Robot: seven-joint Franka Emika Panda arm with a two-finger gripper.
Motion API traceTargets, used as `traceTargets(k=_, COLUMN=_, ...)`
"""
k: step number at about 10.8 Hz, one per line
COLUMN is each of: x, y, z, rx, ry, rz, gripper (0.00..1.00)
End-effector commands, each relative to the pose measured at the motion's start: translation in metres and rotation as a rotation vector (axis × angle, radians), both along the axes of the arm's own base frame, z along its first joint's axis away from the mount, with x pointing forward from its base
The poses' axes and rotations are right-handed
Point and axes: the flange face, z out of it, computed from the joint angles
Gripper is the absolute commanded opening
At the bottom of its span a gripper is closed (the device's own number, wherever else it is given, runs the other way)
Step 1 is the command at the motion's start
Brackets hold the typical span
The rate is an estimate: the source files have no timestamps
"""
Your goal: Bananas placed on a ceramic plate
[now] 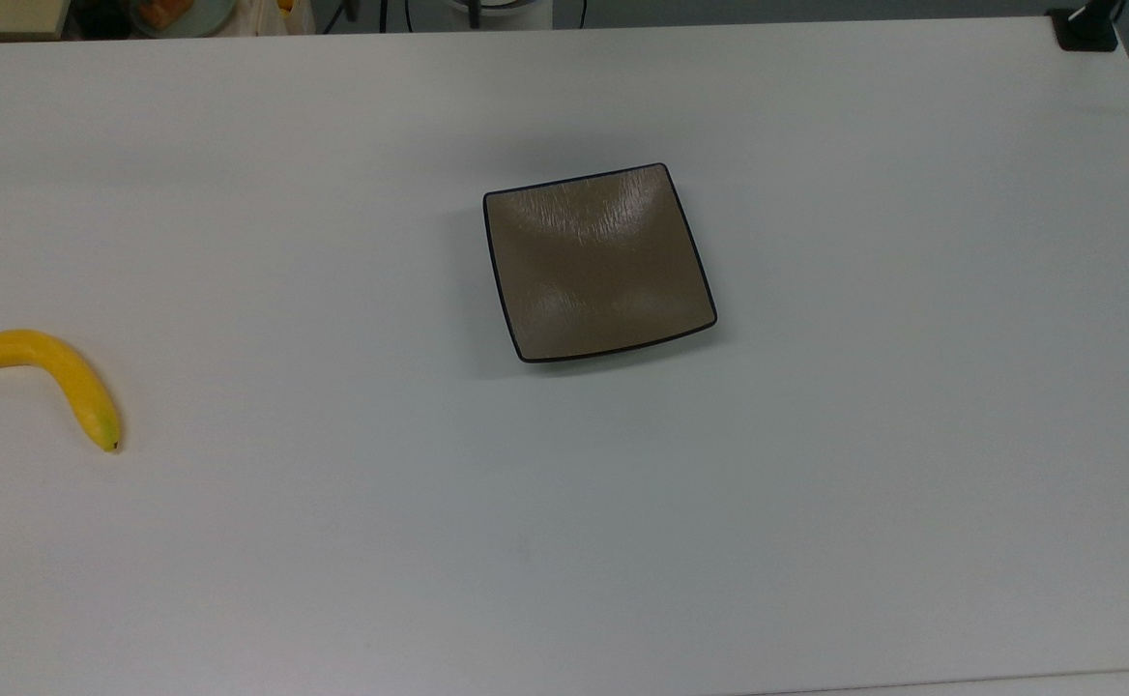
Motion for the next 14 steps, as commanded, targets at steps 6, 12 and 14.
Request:
traceTargets(k=6, x=-0.003, y=0.013, z=-0.016, rx=0.018, ry=0.006, rz=0.013, gripper=1.0)
traceTargets(k=12, x=0.006, y=-0.007, z=-0.024, rx=0.019, ry=0.018, rz=-0.028, gripper=1.0)
traceTargets(k=14, x=0.018, y=-0.034, z=-0.028, rx=0.019, ry=0.019, rz=-0.121, gripper=1.0)
